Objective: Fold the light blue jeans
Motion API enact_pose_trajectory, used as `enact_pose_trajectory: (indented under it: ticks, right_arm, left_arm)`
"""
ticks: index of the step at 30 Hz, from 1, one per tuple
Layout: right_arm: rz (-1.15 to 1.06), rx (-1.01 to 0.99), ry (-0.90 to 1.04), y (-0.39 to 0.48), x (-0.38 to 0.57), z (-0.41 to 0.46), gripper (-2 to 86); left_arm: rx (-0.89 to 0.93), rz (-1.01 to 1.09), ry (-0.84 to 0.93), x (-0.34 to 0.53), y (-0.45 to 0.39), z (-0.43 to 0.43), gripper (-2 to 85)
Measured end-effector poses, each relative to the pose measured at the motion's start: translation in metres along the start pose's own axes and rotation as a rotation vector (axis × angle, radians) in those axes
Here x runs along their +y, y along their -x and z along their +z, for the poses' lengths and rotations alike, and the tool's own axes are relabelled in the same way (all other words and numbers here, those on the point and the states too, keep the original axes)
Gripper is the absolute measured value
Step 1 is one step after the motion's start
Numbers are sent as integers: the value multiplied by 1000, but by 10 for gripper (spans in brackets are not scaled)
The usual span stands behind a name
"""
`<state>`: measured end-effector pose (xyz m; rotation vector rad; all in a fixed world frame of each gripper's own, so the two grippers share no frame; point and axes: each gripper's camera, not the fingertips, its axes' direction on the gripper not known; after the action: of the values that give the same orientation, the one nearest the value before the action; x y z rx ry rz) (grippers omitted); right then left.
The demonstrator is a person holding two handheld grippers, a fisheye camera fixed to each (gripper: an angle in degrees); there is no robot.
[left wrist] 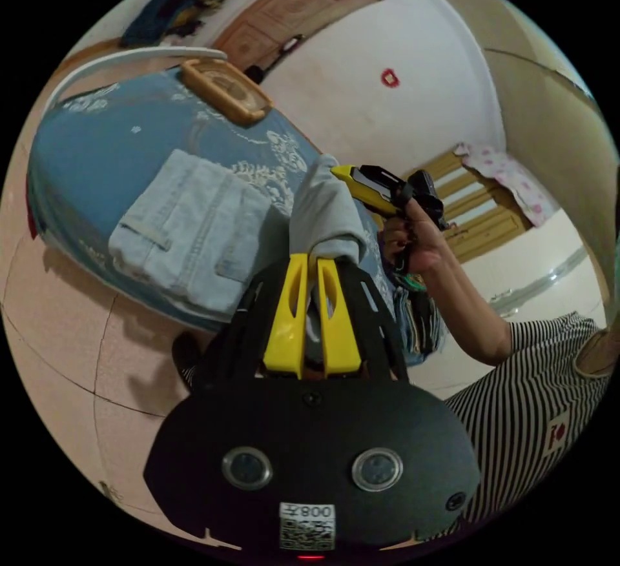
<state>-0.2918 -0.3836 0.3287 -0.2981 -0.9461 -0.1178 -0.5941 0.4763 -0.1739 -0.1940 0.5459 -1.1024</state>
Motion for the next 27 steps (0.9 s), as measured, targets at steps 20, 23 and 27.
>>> enact_pose_trajectory:
  ticks: [20, 23, 27]
  right_arm:
    - [-146, 7, 208, 122, -122, 203, 11]
    - [-236, 56, 199, 142, -111, 212, 5]
    - [-313, 290, 349, 154, -112, 270, 1]
  left_arm:
    - [108, -375, -175, -19, 221, -117, 20]
    - [81, -401, -262, -11, 229, -141, 12]
    - [79, -310, -303, -17, 220, -160, 5]
